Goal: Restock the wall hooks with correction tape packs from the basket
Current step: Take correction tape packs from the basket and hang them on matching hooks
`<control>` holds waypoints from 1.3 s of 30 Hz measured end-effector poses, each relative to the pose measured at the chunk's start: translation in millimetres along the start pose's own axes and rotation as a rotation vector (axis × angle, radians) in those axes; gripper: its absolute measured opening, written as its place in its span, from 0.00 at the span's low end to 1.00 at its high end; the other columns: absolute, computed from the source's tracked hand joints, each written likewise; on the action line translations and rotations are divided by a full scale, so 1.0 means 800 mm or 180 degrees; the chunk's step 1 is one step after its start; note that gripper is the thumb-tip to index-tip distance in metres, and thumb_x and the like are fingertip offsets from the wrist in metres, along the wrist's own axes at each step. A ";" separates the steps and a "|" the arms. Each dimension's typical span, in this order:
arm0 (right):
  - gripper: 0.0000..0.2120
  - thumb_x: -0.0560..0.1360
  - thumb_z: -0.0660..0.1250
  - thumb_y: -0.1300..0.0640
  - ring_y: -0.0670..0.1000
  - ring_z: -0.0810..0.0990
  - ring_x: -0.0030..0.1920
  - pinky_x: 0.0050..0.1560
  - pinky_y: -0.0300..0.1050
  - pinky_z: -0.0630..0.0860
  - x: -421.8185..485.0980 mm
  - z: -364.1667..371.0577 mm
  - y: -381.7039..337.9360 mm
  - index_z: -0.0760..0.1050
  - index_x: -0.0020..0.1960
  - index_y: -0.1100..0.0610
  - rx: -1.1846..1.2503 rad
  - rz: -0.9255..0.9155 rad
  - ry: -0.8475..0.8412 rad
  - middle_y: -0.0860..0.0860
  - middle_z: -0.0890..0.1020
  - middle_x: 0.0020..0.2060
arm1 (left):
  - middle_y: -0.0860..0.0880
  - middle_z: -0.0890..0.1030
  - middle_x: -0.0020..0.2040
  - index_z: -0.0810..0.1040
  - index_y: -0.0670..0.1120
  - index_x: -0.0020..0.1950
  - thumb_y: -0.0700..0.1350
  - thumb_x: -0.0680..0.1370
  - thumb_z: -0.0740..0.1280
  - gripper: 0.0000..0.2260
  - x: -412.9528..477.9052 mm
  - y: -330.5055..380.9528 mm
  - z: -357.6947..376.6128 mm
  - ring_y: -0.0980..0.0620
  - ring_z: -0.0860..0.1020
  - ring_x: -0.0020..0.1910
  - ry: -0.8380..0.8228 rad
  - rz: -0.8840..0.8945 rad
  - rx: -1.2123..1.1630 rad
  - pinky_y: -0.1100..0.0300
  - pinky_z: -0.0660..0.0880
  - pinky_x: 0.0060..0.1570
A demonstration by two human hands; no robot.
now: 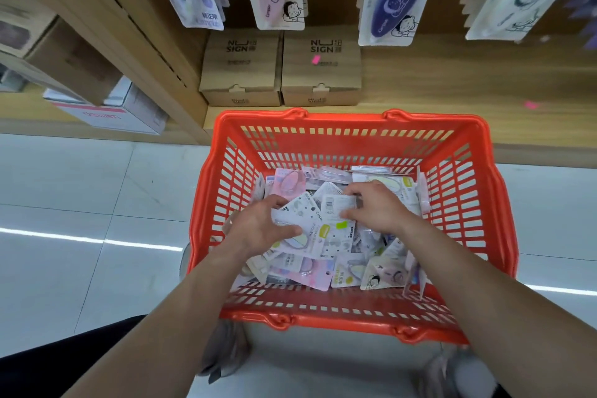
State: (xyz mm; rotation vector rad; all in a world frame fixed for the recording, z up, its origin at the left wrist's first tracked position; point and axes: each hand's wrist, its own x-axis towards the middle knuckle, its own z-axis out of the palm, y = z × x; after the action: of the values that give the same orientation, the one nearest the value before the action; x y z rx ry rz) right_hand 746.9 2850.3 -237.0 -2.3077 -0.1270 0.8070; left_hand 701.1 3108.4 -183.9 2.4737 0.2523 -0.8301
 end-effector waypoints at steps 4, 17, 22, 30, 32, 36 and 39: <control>0.11 0.77 0.75 0.54 0.54 0.84 0.52 0.55 0.49 0.76 -0.018 -0.021 -0.017 0.81 0.59 0.55 0.0341 -0.0214 0.0541 0.44 0.82 0.58 | 0.52 0.76 0.69 0.71 0.47 0.76 0.54 0.73 0.78 0.34 -0.008 0.003 -0.015 0.50 0.75 0.66 0.0264 0.0072 -0.0998 0.63 0.68 0.56; 0.06 0.82 0.69 0.55 0.54 0.87 0.50 0.52 0.54 0.83 -0.100 -0.081 -0.086 0.85 0.52 0.53 0.2308 0.0041 0.1004 0.50 0.88 0.47 | 0.55 0.84 0.54 0.81 0.50 0.59 0.52 0.74 0.78 0.16 -0.069 0.055 -0.029 0.59 0.82 0.51 0.1354 0.0220 -0.3006 0.68 0.78 0.46; 0.09 0.84 0.63 0.52 0.59 0.84 0.53 0.56 0.55 0.80 -0.120 -0.047 -0.104 0.81 0.53 0.53 0.2678 0.0338 0.1299 0.54 0.86 0.49 | 0.56 0.81 0.57 0.80 0.53 0.64 0.56 0.76 0.75 0.18 -0.091 0.072 -0.007 0.60 0.78 0.53 0.1526 0.0098 -0.3185 0.62 0.73 0.53; 0.12 0.80 0.68 0.65 0.54 0.86 0.51 0.47 0.51 0.84 -0.118 -0.022 -0.106 0.79 0.60 0.53 0.3599 0.0564 0.1079 0.53 0.86 0.54 | 0.55 0.78 0.67 0.80 0.61 0.61 0.55 0.76 0.73 0.13 -0.081 0.082 0.010 0.49 0.79 0.64 0.1046 -0.0121 -0.3544 0.42 0.77 0.65; 0.13 0.79 0.69 0.68 0.53 0.88 0.47 0.41 0.49 0.84 -0.118 -0.024 -0.100 0.80 0.59 0.55 0.3596 0.0539 0.1112 0.53 0.87 0.51 | 0.55 0.80 0.64 0.81 0.60 0.60 0.48 0.77 0.75 0.14 -0.076 0.078 0.013 0.48 0.81 0.62 0.0810 -0.0091 -0.3668 0.40 0.78 0.63; 0.12 0.82 0.65 0.64 0.52 0.87 0.51 0.50 0.52 0.84 -0.107 -0.020 -0.092 0.82 0.60 0.53 0.3308 0.0456 0.1343 0.50 0.88 0.52 | 0.57 0.87 0.49 0.80 0.48 0.63 0.36 0.79 0.71 0.14 -0.073 0.084 0.018 0.50 0.86 0.52 0.0287 0.0131 -0.3574 0.46 0.82 0.55; 0.13 0.85 0.61 0.59 0.49 0.82 0.60 0.62 0.50 0.78 -0.102 -0.019 -0.093 0.80 0.65 0.51 0.2844 0.0291 0.1417 0.44 0.85 0.57 | 0.55 0.87 0.52 0.80 0.47 0.63 0.39 0.78 0.73 0.14 -0.064 0.085 0.018 0.48 0.85 0.56 0.0380 0.0049 -0.3469 0.43 0.80 0.60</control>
State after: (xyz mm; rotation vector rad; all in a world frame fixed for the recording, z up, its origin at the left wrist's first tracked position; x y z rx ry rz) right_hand 699.4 2874.1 -138.9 -1.5754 0.4530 0.2666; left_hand 675.7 3042.5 -134.6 1.4834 0.5499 -0.3567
